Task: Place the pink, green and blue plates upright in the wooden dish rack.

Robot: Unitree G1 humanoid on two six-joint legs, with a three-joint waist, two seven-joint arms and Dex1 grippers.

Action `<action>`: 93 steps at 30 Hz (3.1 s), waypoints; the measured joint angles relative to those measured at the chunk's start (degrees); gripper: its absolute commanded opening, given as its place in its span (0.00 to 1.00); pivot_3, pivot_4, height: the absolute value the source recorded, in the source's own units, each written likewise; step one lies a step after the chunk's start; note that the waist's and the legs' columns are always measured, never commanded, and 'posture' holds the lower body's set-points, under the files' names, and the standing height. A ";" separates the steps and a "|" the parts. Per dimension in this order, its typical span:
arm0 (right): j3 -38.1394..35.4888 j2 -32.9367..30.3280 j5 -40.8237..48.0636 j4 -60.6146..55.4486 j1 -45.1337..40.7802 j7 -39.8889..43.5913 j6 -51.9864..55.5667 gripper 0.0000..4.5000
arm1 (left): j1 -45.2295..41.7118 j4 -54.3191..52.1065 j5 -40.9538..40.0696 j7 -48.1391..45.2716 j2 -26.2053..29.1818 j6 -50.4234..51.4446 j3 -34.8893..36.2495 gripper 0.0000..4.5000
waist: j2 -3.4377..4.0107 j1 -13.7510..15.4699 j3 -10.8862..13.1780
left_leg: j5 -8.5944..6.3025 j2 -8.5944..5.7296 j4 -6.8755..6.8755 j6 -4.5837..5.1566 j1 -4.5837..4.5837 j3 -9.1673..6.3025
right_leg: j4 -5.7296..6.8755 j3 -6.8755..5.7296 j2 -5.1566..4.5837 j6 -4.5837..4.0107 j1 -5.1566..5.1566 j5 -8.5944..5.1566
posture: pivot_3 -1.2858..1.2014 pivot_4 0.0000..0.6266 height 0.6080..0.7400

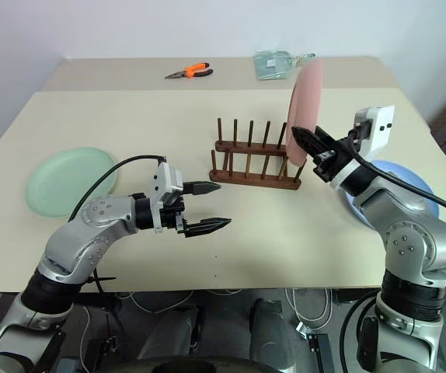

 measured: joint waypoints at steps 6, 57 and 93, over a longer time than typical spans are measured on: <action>1.52 -2.79 -6.24 0.74 -1.11 -0.88 -6.49 0.91 | 0.44 1.12 0.37 2.24 -0.39 1.96 1.24 0.97 | 0.01 0.00 0.01 | 0.00 -0.01 0.01 0.00 0.00 0.00 | 0.00 -0.01 0.00 0.06 0.00 0.02 | 0.52 0.24 1.00; 46.17 0.05 -59.01 14.15 -20.10 8.54 -44.29 0.94 | -18.44 1.46 -11.00 43.60 -11.29 20.98 32.99 0.00 | -0.43 -0.56 -0.08 | 0.10 -0.02 -0.10 -0.21 0.06 -0.03 | 0.18 -0.05 0.02 0.21 -0.14 0.11 | 0.52 0.24 1.00; 13.03 27.23 -13.90 -16.32 -6.54 -16.91 0.57 0.00 | 6.72 1.08 1.47 10.57 -0.39 -4.24 9.19 0.64 | -0.10 -0.24 0.02 | 0.09 0.05 -0.16 -0.19 -0.01 -0.09 | 0.24 0.04 0.12 -0.11 -0.28 0.05 | 0.52 0.24 1.00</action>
